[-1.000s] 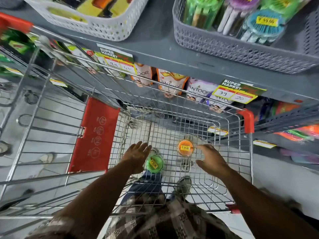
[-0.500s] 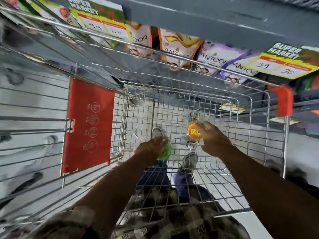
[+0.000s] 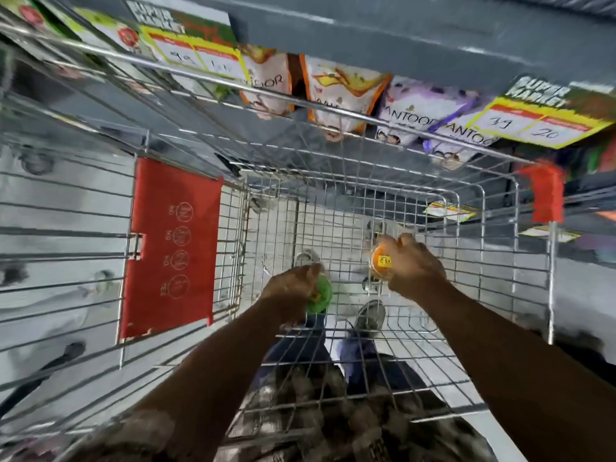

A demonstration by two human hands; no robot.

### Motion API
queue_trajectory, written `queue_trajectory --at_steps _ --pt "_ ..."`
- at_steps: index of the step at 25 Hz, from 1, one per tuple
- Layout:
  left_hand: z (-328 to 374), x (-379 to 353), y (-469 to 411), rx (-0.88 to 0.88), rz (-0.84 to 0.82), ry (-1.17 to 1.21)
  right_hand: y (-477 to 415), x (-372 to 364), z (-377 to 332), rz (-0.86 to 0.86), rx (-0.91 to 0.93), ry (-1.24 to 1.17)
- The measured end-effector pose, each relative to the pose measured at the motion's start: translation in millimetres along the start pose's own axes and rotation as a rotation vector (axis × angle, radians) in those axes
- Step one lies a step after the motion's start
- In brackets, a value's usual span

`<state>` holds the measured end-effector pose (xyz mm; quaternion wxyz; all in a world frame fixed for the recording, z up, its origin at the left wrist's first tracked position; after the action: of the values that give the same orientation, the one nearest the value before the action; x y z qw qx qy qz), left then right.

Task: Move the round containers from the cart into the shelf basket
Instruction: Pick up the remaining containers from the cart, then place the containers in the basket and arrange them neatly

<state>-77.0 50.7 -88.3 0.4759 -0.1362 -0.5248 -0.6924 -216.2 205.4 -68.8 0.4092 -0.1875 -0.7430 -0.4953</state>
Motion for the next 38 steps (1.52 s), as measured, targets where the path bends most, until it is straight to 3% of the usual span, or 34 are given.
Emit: queue_trajectory --at_steps 5,20,38 --pt "25 52 20 0.012 0.163 0.136 46 45 21 0.097 -0.086 -0.240" --pt "119 192 119 -0.142 0.717 0.240 191 191 23 0.437 0.152 -0.415" --pt "215 393 165 -0.350 0.991 0.263 238 360 46 0.849 0.242 -0.547"
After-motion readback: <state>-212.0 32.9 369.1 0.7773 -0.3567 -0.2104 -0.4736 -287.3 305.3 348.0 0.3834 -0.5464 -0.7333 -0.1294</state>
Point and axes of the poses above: each hand's wrist, its own y-axis away from the middle knuckle, its own x-axis out of the back of the hand, z = x × y, the point moved 9 cm from there along -y, towards the middle knuckle, and after that the axes turned 6 degrees about z, right-handed, at the moved point
